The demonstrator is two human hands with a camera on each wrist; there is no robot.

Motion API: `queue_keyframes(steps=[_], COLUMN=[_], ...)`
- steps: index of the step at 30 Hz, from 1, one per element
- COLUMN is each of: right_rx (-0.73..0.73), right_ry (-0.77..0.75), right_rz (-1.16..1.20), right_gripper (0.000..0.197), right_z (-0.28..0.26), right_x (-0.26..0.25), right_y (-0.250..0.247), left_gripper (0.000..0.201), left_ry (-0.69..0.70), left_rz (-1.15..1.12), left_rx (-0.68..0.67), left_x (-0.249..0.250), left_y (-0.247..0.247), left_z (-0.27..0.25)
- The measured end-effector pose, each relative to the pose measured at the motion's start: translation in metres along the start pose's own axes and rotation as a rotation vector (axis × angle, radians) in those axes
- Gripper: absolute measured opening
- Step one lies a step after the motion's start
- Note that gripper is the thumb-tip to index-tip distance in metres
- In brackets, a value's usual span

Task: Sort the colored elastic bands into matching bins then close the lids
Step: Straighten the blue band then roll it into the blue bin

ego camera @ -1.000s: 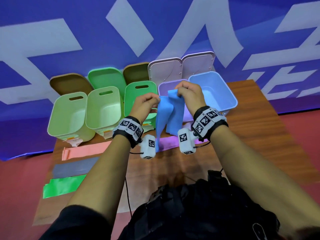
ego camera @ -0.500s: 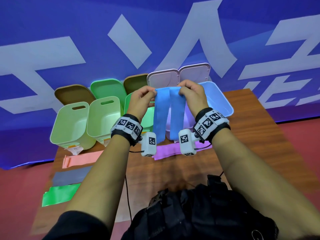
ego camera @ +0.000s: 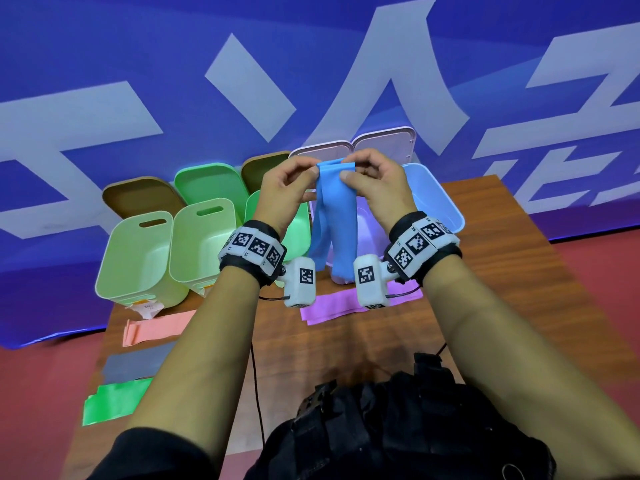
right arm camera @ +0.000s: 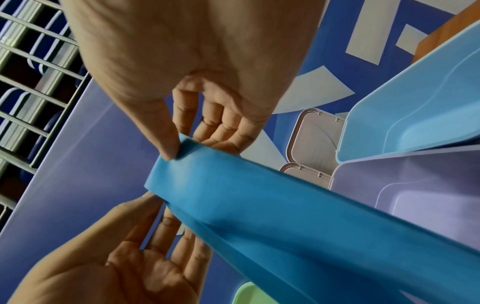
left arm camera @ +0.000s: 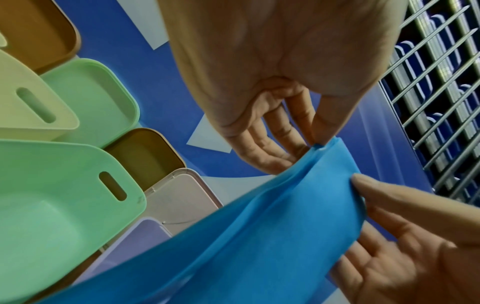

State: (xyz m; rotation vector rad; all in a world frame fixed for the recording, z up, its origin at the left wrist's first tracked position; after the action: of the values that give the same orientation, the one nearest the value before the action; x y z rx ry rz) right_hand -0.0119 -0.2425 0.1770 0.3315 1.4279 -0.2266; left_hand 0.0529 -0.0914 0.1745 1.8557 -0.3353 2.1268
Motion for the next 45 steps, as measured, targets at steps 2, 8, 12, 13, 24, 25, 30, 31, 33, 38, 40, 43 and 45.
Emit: queue_keyframes(steps=[2, 8, 12, 13, 24, 25, 30, 31, 33, 38, 40, 43, 45], right_rx=[0.025, 0.025, 0.011, 0.002, -0.003, 0.005, 0.040, 0.044, 0.046, 0.059, 0.062, 0.059, 0.062], right_ry=[0.023, 0.064, 0.065, 0.062, 0.026, 0.031, 0.053, 0.055, 0.055, 0.038, 0.037, 0.040, 0.041], right_rz=[0.026, 0.084, 0.107, 0.105, 0.114, 0.117, 0.122, 0.123, 0.120, 0.084, 0.073, 0.050, 0.041], right_gripper=[0.020, 0.033, 0.031, 0.029, 0.023, 0.023, 0.020, 0.020, 0.021, 0.025, 0.026, 0.026, 0.025], right_z=[0.001, 0.002, 0.001, 0.000, 0.003, 0.004, 0.006, 0.006, 0.006, 0.006, 0.007, 0.007, 0.008], right_x=[0.002, 0.002, -0.002, -0.004, -0.008, -0.007, -0.006, -0.006, -0.006, -0.011, -0.012, -0.012, -0.011], right_y=[-0.002, 0.000, 0.000, 0.000, 0.007, 0.007, 0.008, 0.007, 0.007, 0.006, 0.005, 0.004, 0.004], left_gripper=[0.015, 0.009, 0.010, 0.009, 0.010, 0.010, 0.016, 0.015, 0.011, 0.009, 0.010, 0.009, 0.010], left_ry=[-0.012, -0.024, 0.015, 0.017, -0.015, -0.022, -0.078, -0.080, -0.071, -0.059, -0.056, -0.044, -0.042], left_rz=[-0.023, -0.052, -0.070, -0.071, -0.140, -0.145, -0.223, -0.236, -0.221, -0.161, -0.149, -0.134, -0.111], left_rx=[-0.014, -0.009, 0.034, 0.038, 0.075, 0.072, 0.023, 0.024, 0.040, 0.030, 0.029, 0.035, 0.027], left_x=[0.000, -0.001, 0.002, 0.002, 0.007, 0.007, 0.010, 0.011, 0.011, 0.010, 0.010, 0.010, 0.011], left_y=[0.001, 0.004, 0.002, 0.002, 0.001, 0.002, 0.008, 0.009, 0.008, 0.009, 0.010, 0.009, 0.008], left_z=[0.001, 0.000, 0.000, 0.000, -0.002, -0.003, -0.007, -0.008, -0.007, -0.005, -0.005, -0.003, -0.003])
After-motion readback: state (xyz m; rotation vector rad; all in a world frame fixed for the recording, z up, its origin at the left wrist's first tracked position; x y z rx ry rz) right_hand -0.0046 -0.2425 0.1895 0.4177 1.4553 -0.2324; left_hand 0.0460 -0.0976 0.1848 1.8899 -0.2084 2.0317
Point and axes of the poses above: each hand's wrist, its own z-axis towards the middle knuckle, its own y-axis out of the palm, x = y × z, the point moved 4 cm from there along z, towards the middle knuckle, and after that the axes turned 1 degree about x, right-handed, at the moved point
